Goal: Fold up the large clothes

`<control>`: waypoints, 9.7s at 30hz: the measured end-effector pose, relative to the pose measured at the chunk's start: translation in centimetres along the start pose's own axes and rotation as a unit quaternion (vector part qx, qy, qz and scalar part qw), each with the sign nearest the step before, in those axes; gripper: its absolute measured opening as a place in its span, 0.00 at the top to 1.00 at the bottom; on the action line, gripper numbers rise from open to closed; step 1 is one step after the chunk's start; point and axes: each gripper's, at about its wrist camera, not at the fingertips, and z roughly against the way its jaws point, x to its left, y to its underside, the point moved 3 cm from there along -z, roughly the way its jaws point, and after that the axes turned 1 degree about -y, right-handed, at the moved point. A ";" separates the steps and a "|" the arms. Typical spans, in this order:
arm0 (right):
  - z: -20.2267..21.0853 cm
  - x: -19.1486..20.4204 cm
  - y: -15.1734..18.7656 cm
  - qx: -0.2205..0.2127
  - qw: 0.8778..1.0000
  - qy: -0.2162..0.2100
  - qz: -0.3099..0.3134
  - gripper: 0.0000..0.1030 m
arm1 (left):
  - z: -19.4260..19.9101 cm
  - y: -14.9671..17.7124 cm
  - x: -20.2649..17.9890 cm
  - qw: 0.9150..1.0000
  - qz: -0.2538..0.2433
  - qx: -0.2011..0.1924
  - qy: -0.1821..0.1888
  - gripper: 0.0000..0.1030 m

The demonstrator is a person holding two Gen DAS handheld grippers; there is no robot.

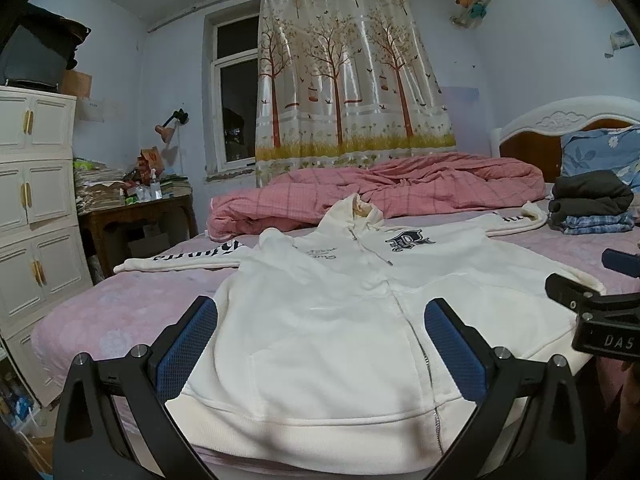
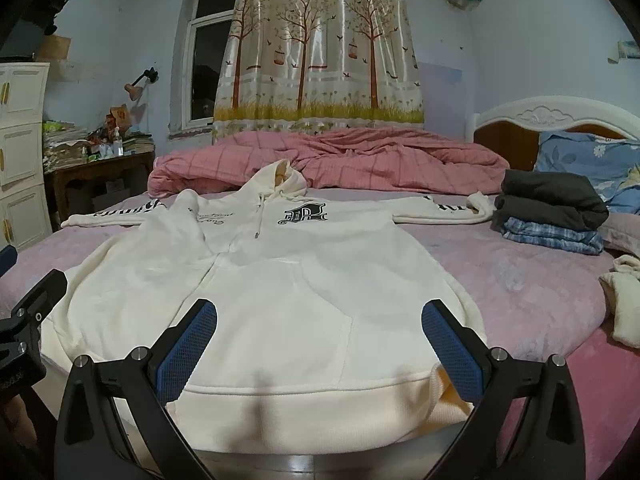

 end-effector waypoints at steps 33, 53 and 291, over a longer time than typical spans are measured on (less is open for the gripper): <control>0.4 -0.9 -0.1 0.019 1.000 0.009 0.014 0.00 | 1.3 -0.1 0.1 0.999 0.017 -0.028 0.012 0.00; -0.3 4.1 10.5 -0.022 0.986 -0.009 0.165 0.00 | 0.8 12.9 -1.6 0.994 -0.099 -0.030 0.023 0.00; -20.8 -6.5 -3.0 0.125 0.987 -0.024 0.093 0.94 | -22.0 2.7 6.1 0.981 -0.063 0.182 -0.007 0.93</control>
